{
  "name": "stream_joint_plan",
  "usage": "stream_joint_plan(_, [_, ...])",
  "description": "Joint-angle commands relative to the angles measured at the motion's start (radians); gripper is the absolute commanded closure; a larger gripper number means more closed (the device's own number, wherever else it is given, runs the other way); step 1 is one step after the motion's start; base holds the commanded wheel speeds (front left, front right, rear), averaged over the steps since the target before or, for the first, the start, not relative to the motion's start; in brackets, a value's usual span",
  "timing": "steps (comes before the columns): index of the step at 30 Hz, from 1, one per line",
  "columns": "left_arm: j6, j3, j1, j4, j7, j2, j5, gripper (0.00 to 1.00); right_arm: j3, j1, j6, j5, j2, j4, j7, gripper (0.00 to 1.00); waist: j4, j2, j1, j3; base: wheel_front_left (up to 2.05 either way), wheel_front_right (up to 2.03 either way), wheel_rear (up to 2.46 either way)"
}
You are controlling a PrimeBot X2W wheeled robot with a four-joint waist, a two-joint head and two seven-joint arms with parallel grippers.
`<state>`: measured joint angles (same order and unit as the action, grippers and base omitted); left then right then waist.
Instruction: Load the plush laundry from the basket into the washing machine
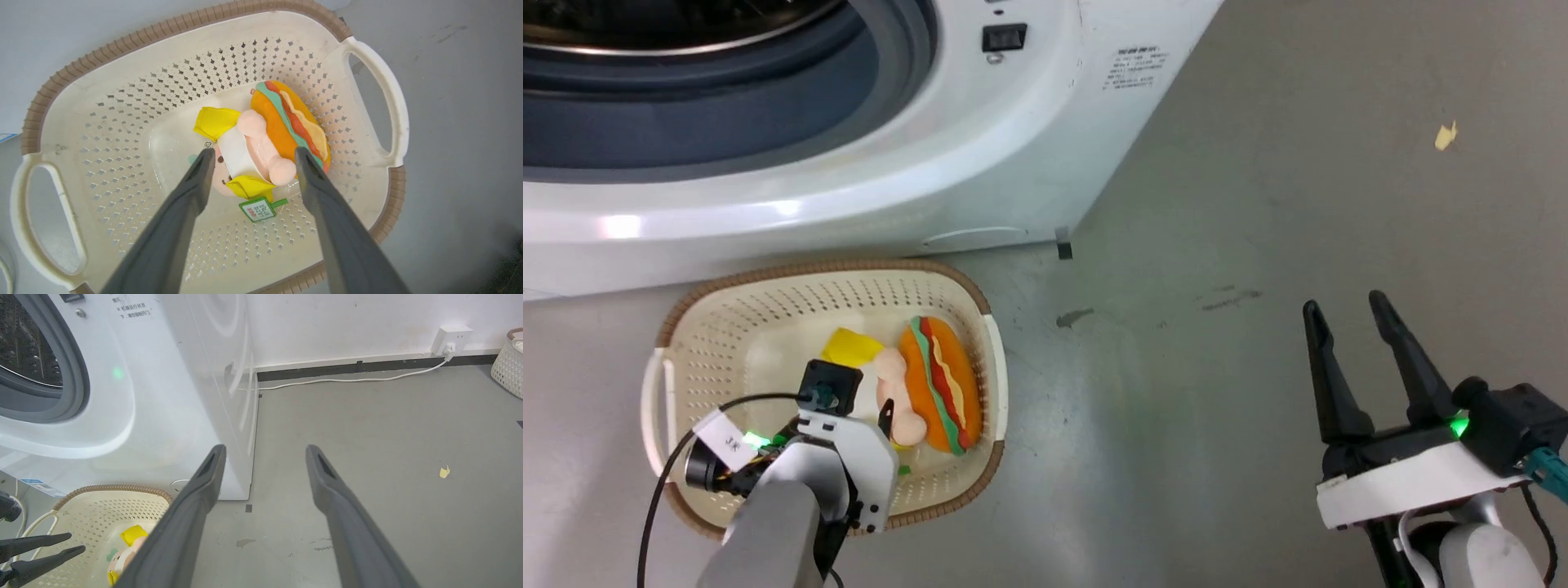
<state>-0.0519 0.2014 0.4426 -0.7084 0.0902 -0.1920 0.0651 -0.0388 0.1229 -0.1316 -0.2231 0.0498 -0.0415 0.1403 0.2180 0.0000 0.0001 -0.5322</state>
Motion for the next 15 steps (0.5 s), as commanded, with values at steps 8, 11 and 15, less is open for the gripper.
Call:
stream_joint_plan(8, [-0.019, 0.038, 0.087, -0.099, 0.044, -0.033, 0.020, 0.00, -0.004, 0.036, 0.001, -0.038, 0.000, -0.016, 0.026, 0.00, 0.032, 0.0000, -0.0001, -0.077, 0.00, 0.00, 0.00])
stream_joint_plan(11, [-0.023, 0.053, 0.115, -0.128, 0.043, -0.043, 0.021, 0.00, -0.009, 0.037, 0.001, -0.050, 0.000, -0.019, 0.032, 0.00, 0.042, 0.0000, -0.0001, -0.102, 0.00, 0.00, 0.00])
stream_joint_plan(15, [-0.013, 0.084, 0.158, -0.164, 0.032, -0.063, 0.008, 0.00, -0.010, 0.040, 0.001, -0.068, 0.000, -0.024, 0.040, 0.00, 0.055, 0.0000, -0.0001, -0.139, 0.00, 0.00, 0.00])
